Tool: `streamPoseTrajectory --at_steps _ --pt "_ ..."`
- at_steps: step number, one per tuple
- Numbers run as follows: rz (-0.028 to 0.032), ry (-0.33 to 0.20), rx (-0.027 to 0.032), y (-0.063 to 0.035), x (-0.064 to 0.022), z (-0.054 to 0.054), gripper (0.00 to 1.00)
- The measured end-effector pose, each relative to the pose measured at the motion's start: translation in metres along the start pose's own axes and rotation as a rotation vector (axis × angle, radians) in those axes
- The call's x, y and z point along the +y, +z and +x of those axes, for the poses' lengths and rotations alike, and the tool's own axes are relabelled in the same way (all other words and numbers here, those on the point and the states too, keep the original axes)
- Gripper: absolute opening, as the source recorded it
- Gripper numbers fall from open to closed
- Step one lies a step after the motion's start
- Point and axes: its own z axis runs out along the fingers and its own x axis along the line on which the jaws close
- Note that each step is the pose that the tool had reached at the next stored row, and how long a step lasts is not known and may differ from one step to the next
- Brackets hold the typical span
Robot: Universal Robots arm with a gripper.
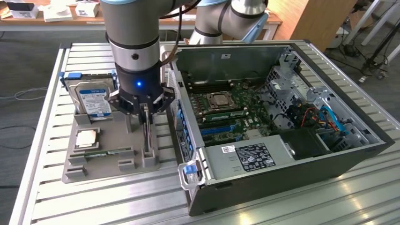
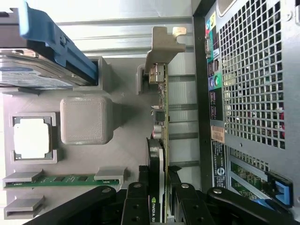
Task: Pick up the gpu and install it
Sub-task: 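Pick up the gpu and move the gpu toward the slot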
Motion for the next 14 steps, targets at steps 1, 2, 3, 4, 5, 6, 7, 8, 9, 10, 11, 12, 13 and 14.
streamPoseTrajectory --at_steps 1,2,3,4,5,6,7,8,9,10,11,12,13,14 --pt "-0.0001 0.0 -0.0001 -0.0037 0.0002 0.0 0.27" --pt "-0.0002 0.0 -0.0001 -0.0074 0.0003 0.0 0.27" --pt "0.0 0.0 0.0 -0.0113 0.0005 0.0 0.27" --pt "0.0 0.0 0.0 -0.0153 0.0007 0.0 0.27" --pt "-0.0001 0.0 0.0 -0.0195 0.0009 0.0 0.27" --pt "0.0 0.0 0.0001 -0.024 0.0011 -0.001 0.27" --pt "-0.0001 0.0 0.0 -0.0284 0.0013 -0.001 0.27" --pt "-0.0001 0.0 0.0 -0.0329 0.0015 -0.001 0.27" --pt "0.0 0.0 0.0 -0.0375 0.0017 -0.001 0.27" --pt "0.0 0.0 0.0001 -0.0422 0.002 -0.001 0.27" --pt "-0.0001 0.0 0.0 -0.0466 0.0022 -0.001 0.27" --pt "-0.0002 0.0 0.0 -0.0513 0.0024 -0.001 0.27" --pt "-0.0001 -0.001 0.0001 -0.0557 0.0026 -0.001 0.27" --pt "-0.0002 -0.001 0.0 -0.0603 0.0028 -0.001 0.27"
